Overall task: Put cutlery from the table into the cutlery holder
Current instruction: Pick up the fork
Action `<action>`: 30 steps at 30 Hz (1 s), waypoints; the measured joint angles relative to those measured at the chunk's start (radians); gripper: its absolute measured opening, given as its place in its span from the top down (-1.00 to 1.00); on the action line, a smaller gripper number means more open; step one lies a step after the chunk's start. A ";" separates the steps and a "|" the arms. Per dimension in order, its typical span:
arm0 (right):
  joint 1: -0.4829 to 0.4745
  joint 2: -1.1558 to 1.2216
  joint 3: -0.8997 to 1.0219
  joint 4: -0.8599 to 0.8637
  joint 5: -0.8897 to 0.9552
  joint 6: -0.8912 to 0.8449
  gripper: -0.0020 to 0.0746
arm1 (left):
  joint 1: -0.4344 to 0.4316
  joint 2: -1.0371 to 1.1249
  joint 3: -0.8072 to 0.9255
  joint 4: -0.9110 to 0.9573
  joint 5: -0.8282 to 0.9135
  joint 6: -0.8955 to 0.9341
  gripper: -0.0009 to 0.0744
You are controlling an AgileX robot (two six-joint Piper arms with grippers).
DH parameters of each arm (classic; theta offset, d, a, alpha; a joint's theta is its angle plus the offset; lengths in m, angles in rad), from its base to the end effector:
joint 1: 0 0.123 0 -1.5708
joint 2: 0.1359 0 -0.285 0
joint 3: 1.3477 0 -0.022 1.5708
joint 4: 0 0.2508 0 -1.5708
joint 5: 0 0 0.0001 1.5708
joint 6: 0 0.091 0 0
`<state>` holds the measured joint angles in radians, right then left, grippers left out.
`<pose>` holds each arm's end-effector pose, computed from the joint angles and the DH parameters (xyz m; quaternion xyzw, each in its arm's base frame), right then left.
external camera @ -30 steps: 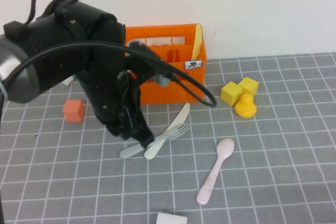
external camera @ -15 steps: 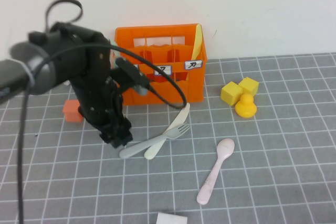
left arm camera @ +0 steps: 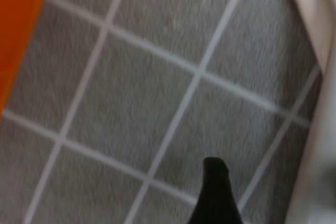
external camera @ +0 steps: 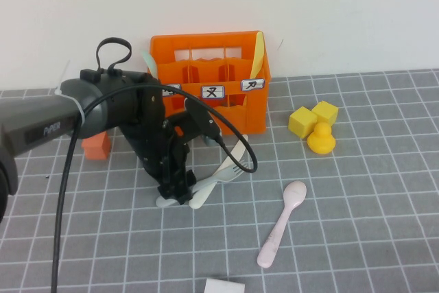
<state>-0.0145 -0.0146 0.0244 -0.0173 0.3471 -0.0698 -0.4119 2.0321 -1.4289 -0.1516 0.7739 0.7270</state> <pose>0.0531 -0.0013 0.1745 -0.0267 0.7953 -0.0328 0.6048 0.3762 -0.1749 0.1672 0.4934 0.8564 -0.0373 0.1473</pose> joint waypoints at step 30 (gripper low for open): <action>0.000 0.000 0.000 0.000 0.000 0.000 0.95 | 0.003 0.034 -0.017 -0.132 0.029 0.081 0.54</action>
<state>-0.0145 -0.0146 0.0244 -0.0173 0.3471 -0.0698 -0.4085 2.0664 -1.4456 -0.2834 0.8024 0.8085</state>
